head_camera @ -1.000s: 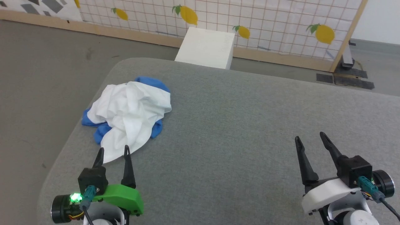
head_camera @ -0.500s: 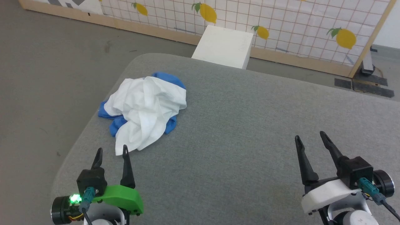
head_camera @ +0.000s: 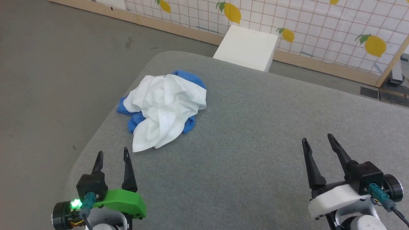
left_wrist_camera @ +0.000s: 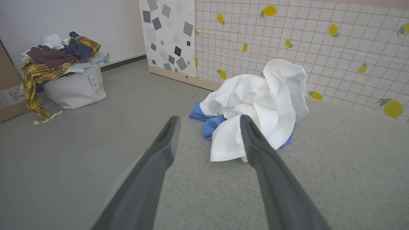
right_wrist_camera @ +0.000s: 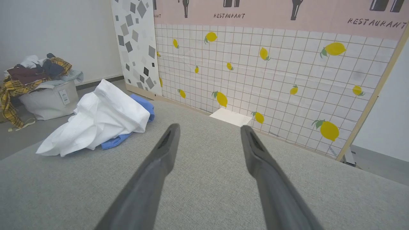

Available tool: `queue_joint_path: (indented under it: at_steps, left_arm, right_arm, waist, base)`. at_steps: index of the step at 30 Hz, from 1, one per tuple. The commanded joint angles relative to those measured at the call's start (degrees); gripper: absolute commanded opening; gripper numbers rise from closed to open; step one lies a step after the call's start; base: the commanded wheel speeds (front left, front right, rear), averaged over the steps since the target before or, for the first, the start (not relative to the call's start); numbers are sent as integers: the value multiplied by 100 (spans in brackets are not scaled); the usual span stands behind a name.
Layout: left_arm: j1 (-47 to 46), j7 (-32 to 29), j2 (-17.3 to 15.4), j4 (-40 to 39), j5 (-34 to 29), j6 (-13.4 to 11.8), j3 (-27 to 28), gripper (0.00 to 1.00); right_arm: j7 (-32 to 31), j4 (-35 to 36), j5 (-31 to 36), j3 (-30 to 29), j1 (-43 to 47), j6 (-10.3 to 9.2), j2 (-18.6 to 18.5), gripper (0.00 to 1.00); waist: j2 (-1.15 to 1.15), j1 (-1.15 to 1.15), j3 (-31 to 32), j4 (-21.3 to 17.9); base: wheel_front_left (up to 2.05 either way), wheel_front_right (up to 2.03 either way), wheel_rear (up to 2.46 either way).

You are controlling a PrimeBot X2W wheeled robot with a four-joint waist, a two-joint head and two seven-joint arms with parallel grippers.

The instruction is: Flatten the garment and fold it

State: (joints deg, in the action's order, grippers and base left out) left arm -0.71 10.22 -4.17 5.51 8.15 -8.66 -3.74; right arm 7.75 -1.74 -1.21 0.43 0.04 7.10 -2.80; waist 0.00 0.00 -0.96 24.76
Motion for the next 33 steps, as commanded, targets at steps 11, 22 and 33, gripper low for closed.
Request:
queue_joint_path:
  at_steps: [11,22,33]
  left_arm:
    - [-71,178,-93,86,125,-112,-24,100]
    - [-86,308,-181,146,258,-184,-30,100]
    - [-127,436,-210,192,381,-262,-87,100]
  right_arm:
    - [175,-57,-121,31,-61,30,-6,100]
    - [291,-85,-181,17,-71,34,-7,100]
    - [419,-108,-225,-17,-96,37,-8,100]
  waist:
    - [0,0,24,313]
    - [0,0,19,566]
    - [0,0,-54,800]
  base:
    - [0,0,0]
    - [0,0,0]
    - [0,0,0]
